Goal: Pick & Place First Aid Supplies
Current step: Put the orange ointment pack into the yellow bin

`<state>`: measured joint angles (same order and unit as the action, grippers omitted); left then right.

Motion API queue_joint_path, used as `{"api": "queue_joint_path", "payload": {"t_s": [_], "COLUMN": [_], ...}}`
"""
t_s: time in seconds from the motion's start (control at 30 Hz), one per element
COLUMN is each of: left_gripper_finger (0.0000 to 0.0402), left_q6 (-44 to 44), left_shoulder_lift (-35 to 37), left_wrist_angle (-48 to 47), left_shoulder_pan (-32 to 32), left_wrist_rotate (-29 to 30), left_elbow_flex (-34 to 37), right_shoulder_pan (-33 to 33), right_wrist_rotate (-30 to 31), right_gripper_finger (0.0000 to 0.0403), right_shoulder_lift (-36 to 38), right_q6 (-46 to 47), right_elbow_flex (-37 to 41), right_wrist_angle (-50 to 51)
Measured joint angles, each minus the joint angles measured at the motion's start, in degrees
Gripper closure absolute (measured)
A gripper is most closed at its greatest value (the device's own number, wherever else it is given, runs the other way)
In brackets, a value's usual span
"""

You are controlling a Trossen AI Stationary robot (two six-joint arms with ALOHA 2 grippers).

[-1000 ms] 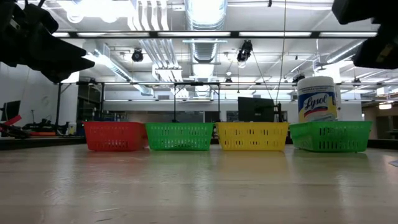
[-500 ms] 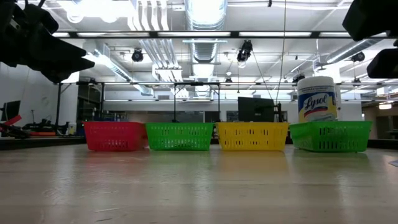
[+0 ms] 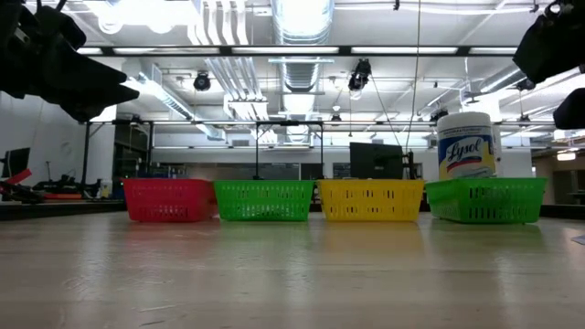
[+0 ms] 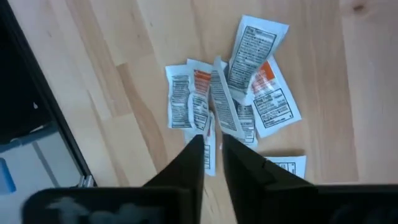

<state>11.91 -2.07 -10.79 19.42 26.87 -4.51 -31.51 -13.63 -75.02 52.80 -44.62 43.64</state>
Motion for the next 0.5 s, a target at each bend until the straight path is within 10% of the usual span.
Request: {"api": "queue_joint_path", "payload": {"t_s": [0.5], "left_gripper_finger": [0.0213], "left_q6": [0.03], "left_shoulder_lift": [0.0], "left_wrist_angle": [0.03], "left_shoulder_pan": [-0.02], "left_wrist_rotate": [0.03], "left_elbow_flex": [0.0], "right_shoulder_pan": [-0.42], "right_wrist_rotate": [3.53], "right_gripper_finger": [0.0242], "right_shoulder_lift": [-3.19], "right_q6": [-3.28], "right_elbow_flex": [0.04], "right_wrist_angle": [-2.04]}}
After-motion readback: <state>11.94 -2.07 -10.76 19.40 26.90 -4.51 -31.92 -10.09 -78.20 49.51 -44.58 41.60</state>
